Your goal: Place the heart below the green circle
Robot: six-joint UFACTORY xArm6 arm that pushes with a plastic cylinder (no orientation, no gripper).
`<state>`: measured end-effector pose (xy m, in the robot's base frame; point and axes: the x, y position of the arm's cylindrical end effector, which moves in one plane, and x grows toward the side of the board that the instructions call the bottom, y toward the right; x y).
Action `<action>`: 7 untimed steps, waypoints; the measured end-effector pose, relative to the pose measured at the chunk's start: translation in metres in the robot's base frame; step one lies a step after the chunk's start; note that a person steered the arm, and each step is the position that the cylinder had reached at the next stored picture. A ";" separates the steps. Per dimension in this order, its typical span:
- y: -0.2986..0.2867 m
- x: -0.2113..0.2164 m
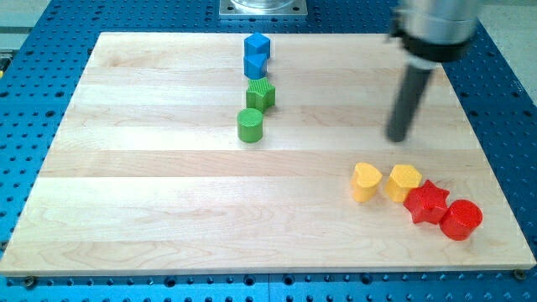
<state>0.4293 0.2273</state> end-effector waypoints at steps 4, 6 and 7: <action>-0.039 0.129; -0.114 0.067; -0.135 0.083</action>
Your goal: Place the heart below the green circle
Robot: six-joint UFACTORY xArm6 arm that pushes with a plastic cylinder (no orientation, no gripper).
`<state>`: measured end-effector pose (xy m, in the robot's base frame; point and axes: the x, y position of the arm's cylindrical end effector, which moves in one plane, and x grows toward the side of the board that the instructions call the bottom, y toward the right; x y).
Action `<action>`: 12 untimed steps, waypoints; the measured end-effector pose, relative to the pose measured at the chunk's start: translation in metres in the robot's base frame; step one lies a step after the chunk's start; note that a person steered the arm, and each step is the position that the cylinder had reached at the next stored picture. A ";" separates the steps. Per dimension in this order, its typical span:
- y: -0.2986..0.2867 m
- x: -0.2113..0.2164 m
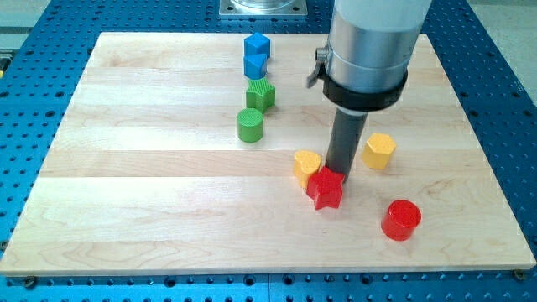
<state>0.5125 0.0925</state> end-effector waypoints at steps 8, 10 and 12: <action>-0.106 0.016; -0.107 0.003; -0.107 -0.012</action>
